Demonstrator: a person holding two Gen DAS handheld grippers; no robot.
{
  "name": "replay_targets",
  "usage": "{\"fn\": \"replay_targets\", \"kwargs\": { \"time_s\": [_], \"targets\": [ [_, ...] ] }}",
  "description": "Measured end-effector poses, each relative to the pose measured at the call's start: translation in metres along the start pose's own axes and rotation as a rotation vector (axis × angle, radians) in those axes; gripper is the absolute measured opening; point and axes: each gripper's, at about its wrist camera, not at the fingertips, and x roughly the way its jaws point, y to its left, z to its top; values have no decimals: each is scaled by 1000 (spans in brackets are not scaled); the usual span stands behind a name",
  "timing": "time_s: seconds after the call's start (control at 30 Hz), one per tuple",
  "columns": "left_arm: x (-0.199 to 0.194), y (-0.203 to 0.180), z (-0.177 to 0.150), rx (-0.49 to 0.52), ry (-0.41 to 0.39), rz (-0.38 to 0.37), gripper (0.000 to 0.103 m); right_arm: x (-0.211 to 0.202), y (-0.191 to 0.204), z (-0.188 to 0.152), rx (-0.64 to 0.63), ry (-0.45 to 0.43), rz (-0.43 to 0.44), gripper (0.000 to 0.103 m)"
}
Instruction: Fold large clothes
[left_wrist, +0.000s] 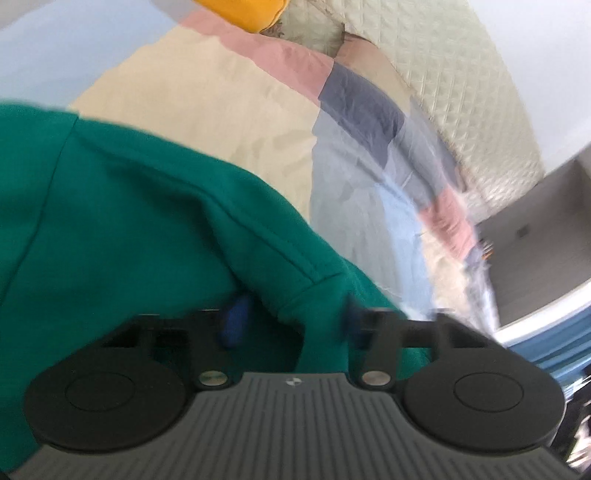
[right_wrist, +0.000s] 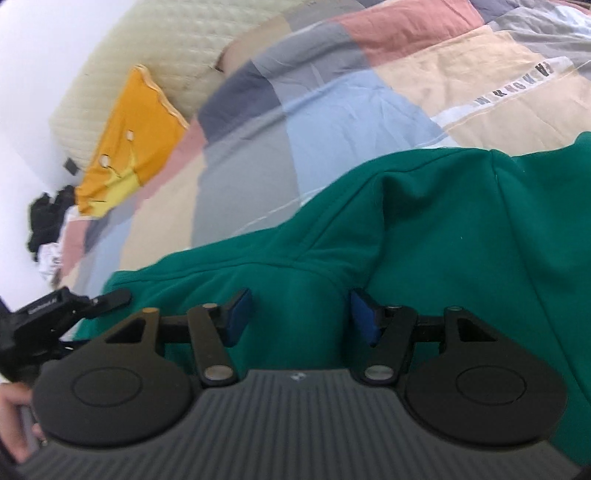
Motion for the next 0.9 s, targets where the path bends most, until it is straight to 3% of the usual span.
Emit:
{"fn": "replay_targets", "kwargs": {
  "time_s": [0.07,0.13,0.27,0.33,0.47,0.53,0.63,0.77,0.8,0.87,0.9],
  "targets": [
    [3,-4,3,33,15,24,22,0,2,3,-6,-12,-8,22],
    [-6,-4,11,19,-2,-15,18,-6,2,10,-17,-27,5,12],
    [-28,-4,27,-10,-61,-106,15,-28,0,26,-21,-103,88,11],
    [-25,-3,27,-22,-68,-105,16,-30,-6,32,-1,-127,105,11],
    [-6,2,15,-5,-62,-76,19,-6,-15,23,-19,-122,55,11],
    [-1,7,9,-6,-48,-75,26,2,-21,15,6,-107,41,13],
    [-5,16,7,-40,-33,-80,47,-1,-27,13,26,-104,62,17],
    [-26,18,13,-36,-10,-74,56,-16,-20,17,-20,-77,58,20],
    [-34,17,13,-26,-13,-66,58,-21,-18,18,-22,-73,49,24],
    [-51,12,6,-9,-11,-52,62,-36,-14,16,-14,-75,38,53],
    [-58,10,2,-5,-5,-50,62,-44,-13,14,-6,-85,35,60]
  ]
}}
